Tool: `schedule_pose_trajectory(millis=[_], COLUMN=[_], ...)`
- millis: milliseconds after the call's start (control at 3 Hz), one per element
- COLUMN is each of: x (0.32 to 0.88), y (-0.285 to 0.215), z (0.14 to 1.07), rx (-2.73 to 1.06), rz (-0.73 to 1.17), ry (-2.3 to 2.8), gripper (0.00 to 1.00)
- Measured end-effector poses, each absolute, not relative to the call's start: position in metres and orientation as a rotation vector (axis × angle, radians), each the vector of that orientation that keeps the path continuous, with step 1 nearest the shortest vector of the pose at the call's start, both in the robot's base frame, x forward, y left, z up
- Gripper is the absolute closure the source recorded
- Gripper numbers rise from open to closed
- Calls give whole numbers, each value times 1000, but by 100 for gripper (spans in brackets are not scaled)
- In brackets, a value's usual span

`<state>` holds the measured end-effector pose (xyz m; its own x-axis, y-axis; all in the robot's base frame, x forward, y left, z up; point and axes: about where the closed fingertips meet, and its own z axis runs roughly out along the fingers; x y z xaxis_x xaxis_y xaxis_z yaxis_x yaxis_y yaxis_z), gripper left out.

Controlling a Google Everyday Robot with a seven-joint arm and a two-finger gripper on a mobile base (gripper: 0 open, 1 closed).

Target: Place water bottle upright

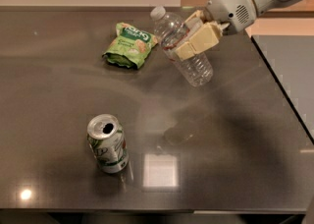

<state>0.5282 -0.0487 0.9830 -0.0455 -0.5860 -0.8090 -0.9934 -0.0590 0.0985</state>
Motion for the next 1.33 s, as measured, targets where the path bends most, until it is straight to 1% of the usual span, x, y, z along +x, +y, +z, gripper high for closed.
schedule_pose_trajectory(millis=[333,667,1333], x=[525,525,532], y=[-48,-49,-58], z=[992,997,983], rx=[-1579,-1509,-1394], rz=[1075,1133,1199], ry=[1552,1432,1356], gripper=[100,100,100])
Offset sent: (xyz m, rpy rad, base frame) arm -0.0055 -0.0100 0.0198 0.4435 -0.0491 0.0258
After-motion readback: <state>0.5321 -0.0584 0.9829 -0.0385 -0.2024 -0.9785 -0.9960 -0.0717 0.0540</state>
